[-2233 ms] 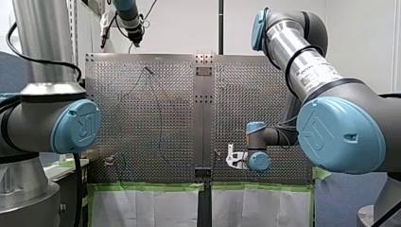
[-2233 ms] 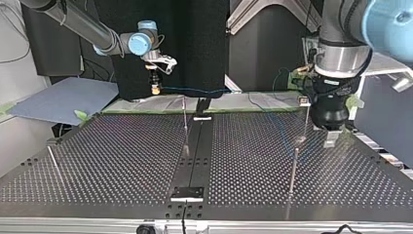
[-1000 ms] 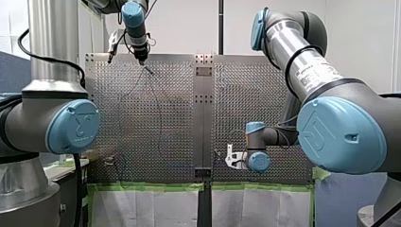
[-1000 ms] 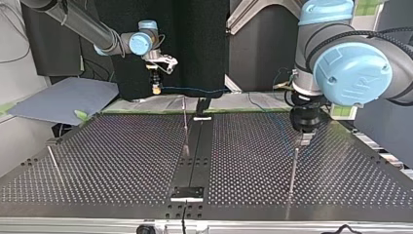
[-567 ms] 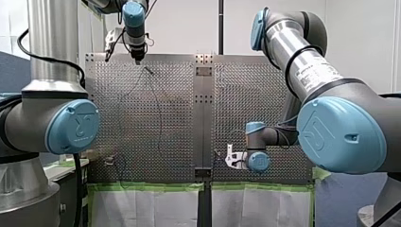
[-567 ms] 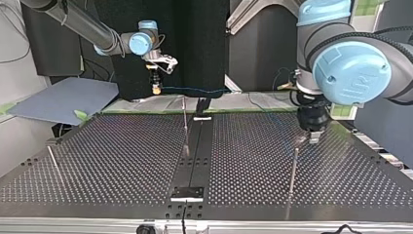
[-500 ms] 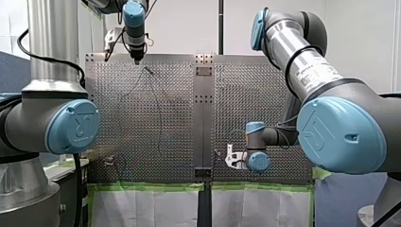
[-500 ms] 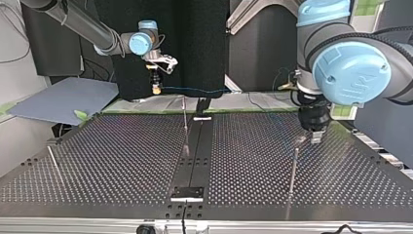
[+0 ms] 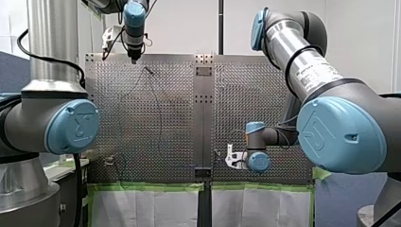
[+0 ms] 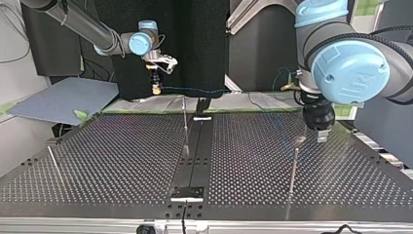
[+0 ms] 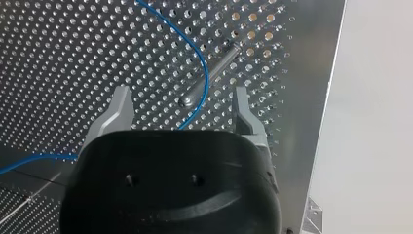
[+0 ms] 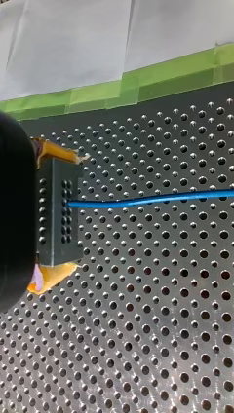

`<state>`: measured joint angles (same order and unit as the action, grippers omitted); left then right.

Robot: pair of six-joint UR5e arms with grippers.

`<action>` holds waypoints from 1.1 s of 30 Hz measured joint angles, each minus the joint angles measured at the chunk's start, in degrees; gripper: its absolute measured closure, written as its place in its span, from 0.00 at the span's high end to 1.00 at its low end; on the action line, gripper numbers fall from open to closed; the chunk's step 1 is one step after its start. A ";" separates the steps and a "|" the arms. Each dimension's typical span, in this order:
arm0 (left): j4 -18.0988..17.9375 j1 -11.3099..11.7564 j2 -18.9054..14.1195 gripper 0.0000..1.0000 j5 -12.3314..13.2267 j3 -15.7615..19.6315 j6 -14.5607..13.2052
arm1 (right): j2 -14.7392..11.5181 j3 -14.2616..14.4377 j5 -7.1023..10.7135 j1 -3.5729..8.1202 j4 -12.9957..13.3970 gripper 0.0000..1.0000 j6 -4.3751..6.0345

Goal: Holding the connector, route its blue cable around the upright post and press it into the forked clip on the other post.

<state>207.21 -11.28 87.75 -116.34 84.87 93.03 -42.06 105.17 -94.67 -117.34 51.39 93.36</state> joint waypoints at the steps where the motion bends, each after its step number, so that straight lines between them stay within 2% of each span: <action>1: -0.01 -0.04 0.00 1.00 0.00 0.00 -0.03 | 0.00 0.00 0.00 0.00 0.01 0.00 0.00; 18: -0.19 -0.78 0.00 1.00 0.14 -0.02 -0.53 | 0.00 0.00 0.00 0.05 0.07 0.00 0.01; 33: -4.29 -3.41 -0.02 1.00 0.44 0.30 -7.17 | 0.00 0.00 0.06 0.31 0.14 0.00 0.50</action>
<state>202.92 -14.69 87.73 -115.89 85.16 85.86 -42.06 105.17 -94.61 -117.03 51.53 93.86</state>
